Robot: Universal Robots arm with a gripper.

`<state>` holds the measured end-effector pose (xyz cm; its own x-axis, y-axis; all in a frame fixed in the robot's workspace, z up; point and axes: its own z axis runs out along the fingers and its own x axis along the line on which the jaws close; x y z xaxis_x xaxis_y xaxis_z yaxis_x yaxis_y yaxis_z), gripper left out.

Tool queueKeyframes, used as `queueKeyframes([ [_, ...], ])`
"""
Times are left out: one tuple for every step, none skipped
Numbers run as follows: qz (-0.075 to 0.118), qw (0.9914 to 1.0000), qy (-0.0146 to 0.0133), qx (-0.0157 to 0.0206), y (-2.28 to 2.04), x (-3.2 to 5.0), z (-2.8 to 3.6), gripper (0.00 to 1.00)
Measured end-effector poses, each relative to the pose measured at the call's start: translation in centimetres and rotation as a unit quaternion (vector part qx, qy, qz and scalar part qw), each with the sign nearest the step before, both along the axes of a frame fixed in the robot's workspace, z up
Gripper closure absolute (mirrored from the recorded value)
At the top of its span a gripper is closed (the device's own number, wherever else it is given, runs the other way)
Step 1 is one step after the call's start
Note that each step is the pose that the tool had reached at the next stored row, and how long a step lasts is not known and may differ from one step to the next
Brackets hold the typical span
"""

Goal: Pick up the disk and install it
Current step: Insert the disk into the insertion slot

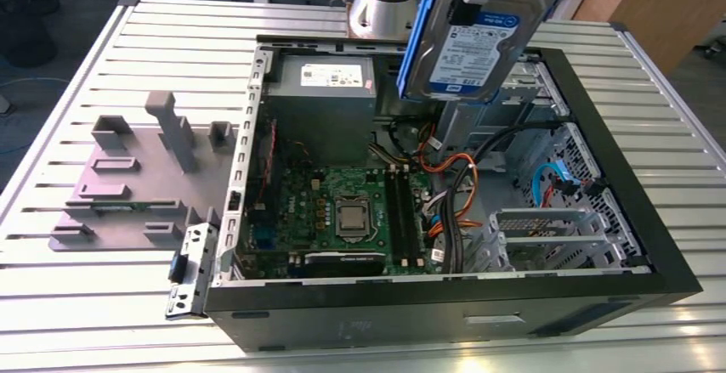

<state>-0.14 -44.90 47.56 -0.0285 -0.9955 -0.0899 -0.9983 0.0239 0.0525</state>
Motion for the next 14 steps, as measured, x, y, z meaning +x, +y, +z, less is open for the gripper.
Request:
queueKeyframes([
  [0.0,1.0,0.0,0.0,-0.03,0.0,0.0,0.63],
  [0.0,1.0,0.0,0.0,-0.07,0.01,0.0,0.63],
  [0.0,1.0,0.0,0.0,-0.1,0.02,0.0,0.63],
  [0.0,1.0,0.0,0.0,-0.13,0.02,0.0,0.63],
  [0.0,1.0,0.0,0.0,-0.17,0.03,0.0,0.63],
  [0.0,1.0,0.0,0.0,-0.2,0.03,0.0,0.63],
  [0.0,1.0,0.0,0.0,-0.23,0.04,0.0,0.63],
  [0.0,1.0,0.0,0.0,-0.26,0.04,-0.01,0.63],
  [0.0,1.0,0.0,0.0,-0.29,0.04,-0.01,0.63],
  [0.0,1.0,0.0,0.0,-0.32,0.05,-0.01,0.63],
  [0.0,1.0,0.0,0.0,-0.37,0.06,-0.01,0.63],
  [0.0,1.0,0.0,-0.0001,-0.4,0.07,-0.01,0.63],
  [0.0,1.0,0.0,-0.0001,-0.44,0.07,-0.01,0.63],
  [0.0,1.0,0.0,-0.0001,-0.46,0.08,-0.01,0.63],
])
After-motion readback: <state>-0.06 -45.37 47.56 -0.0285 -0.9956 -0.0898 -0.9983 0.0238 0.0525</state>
